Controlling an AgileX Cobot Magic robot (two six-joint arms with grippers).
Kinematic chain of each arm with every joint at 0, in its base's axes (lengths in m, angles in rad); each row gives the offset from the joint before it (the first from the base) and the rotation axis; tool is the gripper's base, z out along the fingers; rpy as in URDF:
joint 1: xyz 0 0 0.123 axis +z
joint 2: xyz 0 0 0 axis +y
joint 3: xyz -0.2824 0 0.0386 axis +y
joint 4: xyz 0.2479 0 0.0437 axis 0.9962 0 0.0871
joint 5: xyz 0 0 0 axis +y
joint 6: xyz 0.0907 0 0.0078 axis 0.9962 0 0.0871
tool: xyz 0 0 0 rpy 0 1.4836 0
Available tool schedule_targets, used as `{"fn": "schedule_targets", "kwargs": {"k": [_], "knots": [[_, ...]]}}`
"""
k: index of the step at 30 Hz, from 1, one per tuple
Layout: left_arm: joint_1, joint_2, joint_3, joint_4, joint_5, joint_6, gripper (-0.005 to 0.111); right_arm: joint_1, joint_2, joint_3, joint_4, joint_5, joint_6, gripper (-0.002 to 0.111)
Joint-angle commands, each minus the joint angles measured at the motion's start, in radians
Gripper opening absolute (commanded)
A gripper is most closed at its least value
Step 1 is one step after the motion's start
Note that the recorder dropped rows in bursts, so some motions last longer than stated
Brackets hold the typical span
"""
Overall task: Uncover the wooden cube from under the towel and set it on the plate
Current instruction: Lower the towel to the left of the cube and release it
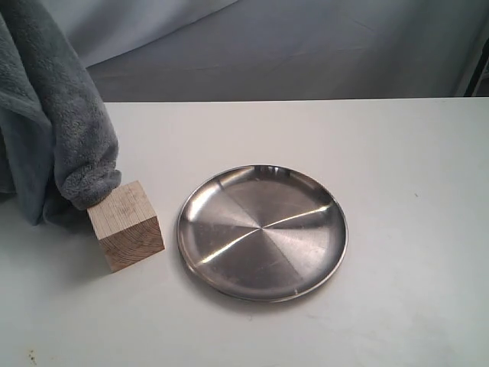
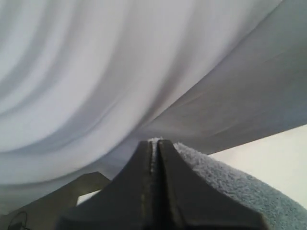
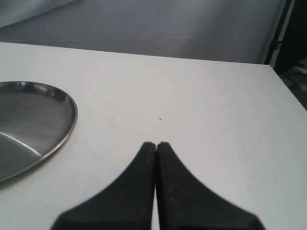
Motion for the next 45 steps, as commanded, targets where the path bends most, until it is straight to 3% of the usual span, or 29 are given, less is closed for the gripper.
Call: {"fn": "schedule_targets", "kwargs": {"k": [1, 4, 12, 18, 23, 28, 30, 31, 34, 39, 45], "knots": [[0.002, 0.059, 0.017, -0.002, -0.130, -0.196, 0.000, 0.001, -0.005, 0.004, 0.004, 0.000, 0.001, 0.000], [0.002, 0.100, 0.017, -0.006, -0.218, -0.254, 0.000, 0.001, -0.005, 0.004, 0.004, 0.000, 0.001, 0.000], [0.002, 0.255, 0.037, -0.025, -0.130, -0.219, 0.000, 0.001, -0.005, 0.004, 0.004, 0.000, 0.001, 0.000], [0.002, 0.345, 0.153, -0.044, -0.323, -0.211, 0.000, 0.001, -0.005, 0.004, 0.004, 0.000, 0.001, 0.000], [0.002, 0.400, 0.202, -0.044, -0.327, -0.211, 0.004, 0.001, -0.005, 0.004, 0.004, 0.000, 0.001, 0.000], [0.002, 0.465, 0.238, -0.044, -0.321, -0.211, 0.020, 0.001, -0.005, 0.004, 0.004, 0.000, 0.001, 0.000], [0.002, 0.473, 0.238, -0.044, -0.298, -0.213, 0.043, 0.001, -0.005, 0.004, 0.004, 0.000, 0.001, 0.000], [0.002, 0.473, 0.238, -0.044, -0.275, -0.226, 0.062, 0.001, -0.005, 0.004, 0.004, 0.000, 0.001, 0.000], [0.002, 0.461, 0.236, -0.044, -0.211, -0.226, 0.083, 0.001, -0.005, 0.004, 0.004, 0.000, 0.001, 0.000], [0.002, 0.408, 0.236, -0.044, -0.139, -0.226, 0.077, 0.001, -0.005, 0.004, 0.004, 0.000, 0.001, 0.000], [0.002, 0.266, 0.236, -0.135, -0.149, -0.190, 0.070, 0.001, -0.005, 0.004, 0.004, 0.000, 0.001, 0.000]]}}
